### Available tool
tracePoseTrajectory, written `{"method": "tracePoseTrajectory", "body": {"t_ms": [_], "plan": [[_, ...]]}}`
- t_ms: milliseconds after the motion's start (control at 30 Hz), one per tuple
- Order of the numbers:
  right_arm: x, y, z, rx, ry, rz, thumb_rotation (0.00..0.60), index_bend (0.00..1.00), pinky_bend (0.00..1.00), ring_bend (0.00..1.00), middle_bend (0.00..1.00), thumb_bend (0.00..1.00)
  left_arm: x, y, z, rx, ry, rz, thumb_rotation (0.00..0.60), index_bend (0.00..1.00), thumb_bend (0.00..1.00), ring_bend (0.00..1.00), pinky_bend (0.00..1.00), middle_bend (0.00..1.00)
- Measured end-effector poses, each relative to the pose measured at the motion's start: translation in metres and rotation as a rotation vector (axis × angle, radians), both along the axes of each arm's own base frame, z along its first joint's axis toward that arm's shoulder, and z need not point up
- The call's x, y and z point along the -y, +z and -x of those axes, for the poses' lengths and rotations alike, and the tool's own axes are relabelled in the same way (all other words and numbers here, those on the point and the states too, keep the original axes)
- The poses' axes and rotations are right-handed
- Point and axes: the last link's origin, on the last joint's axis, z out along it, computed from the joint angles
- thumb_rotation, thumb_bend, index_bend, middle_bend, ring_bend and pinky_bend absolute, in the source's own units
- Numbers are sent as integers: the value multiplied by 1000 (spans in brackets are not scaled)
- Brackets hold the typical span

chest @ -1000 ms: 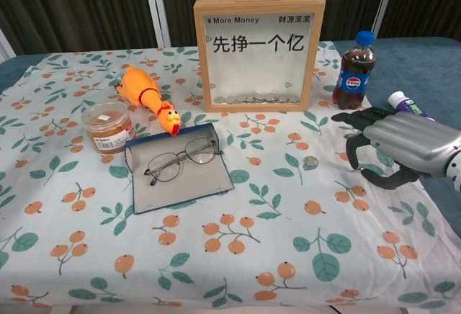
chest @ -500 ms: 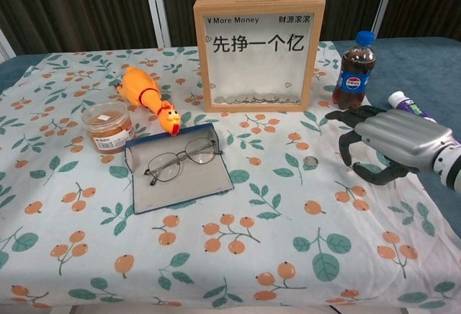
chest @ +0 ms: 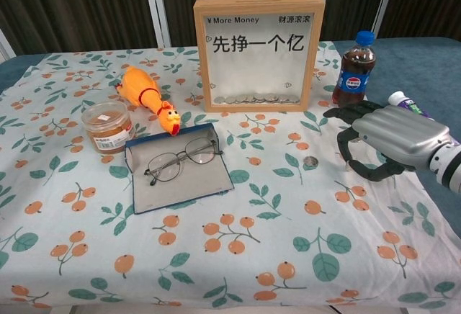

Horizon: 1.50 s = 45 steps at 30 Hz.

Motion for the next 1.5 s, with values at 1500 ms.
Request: {"method": "tracePoseTrajectory", "body": {"t_ms": [1500], "plan": [[163,131,-210,135,98,487,600,726,82,0,194,647,-17,1,9,3,67,-9,600,0,437,7,12,67]]}}
